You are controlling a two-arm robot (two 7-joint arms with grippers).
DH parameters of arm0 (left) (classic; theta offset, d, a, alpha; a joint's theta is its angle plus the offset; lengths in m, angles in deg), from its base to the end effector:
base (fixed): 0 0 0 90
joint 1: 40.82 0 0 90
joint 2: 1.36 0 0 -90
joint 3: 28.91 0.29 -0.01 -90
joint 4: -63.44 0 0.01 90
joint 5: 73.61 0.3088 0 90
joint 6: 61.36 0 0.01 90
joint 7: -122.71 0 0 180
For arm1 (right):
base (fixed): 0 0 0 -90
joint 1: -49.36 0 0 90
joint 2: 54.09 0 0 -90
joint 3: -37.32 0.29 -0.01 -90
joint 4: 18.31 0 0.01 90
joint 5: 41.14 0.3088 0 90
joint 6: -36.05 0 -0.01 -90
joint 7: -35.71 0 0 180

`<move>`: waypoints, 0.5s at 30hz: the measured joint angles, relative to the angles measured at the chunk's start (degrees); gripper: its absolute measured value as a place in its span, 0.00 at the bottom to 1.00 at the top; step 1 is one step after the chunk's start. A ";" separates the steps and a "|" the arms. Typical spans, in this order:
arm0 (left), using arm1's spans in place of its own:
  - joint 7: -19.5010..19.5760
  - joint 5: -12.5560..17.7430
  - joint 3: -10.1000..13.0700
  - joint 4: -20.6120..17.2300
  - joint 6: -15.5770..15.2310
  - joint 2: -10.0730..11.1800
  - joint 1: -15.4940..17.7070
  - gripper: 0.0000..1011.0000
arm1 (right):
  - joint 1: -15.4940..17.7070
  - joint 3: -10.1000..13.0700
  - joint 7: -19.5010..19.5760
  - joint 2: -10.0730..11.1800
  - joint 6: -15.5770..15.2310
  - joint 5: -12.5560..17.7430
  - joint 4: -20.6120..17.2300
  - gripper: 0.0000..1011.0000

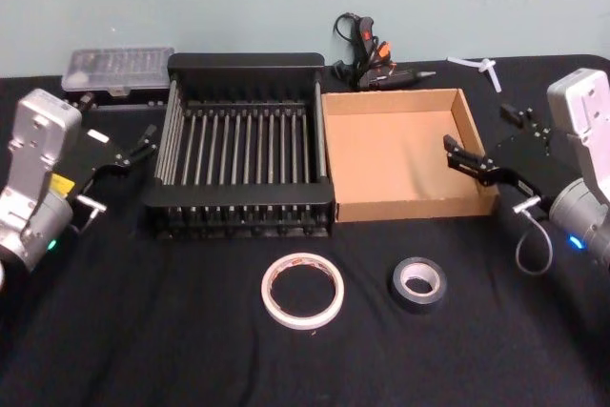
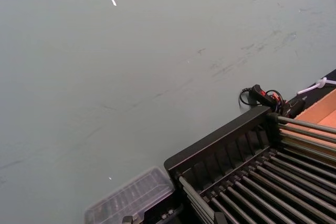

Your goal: Pick up the white tape and place it into the black box , Pick up the silver tape and place it into the brown box.

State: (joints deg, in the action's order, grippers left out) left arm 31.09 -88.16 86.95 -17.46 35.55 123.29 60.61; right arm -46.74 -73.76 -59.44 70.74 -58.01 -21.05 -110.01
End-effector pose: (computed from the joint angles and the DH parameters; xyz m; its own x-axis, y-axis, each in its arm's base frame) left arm 0.3581 0.0827 -0.3023 0.2922 0.8803 0.3738 -0.9553 0.2873 0.0702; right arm 0.3377 -0.0690 -0.2724 0.4058 -0.8825 0.2379 0.9118 0.3732 -0.1710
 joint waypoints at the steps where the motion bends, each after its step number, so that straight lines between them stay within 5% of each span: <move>1: 0.00 0.00 0.00 0.00 0.00 0.00 0.00 0.99 | 0.35 0.20 -0.19 0.03 -0.61 0.32 -0.59 0.99; 15: 0.00 0.00 0.00 0.00 0.00 0.00 0.00 0.99 | 6.61 2.51 -1.36 0.97 -11.72 2.90 -10.45 0.99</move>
State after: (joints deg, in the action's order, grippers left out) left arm 31.09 -88.16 86.95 -17.46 35.55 123.29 60.62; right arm -40.13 -71.25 -60.80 71.71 -69.73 -18.15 -120.46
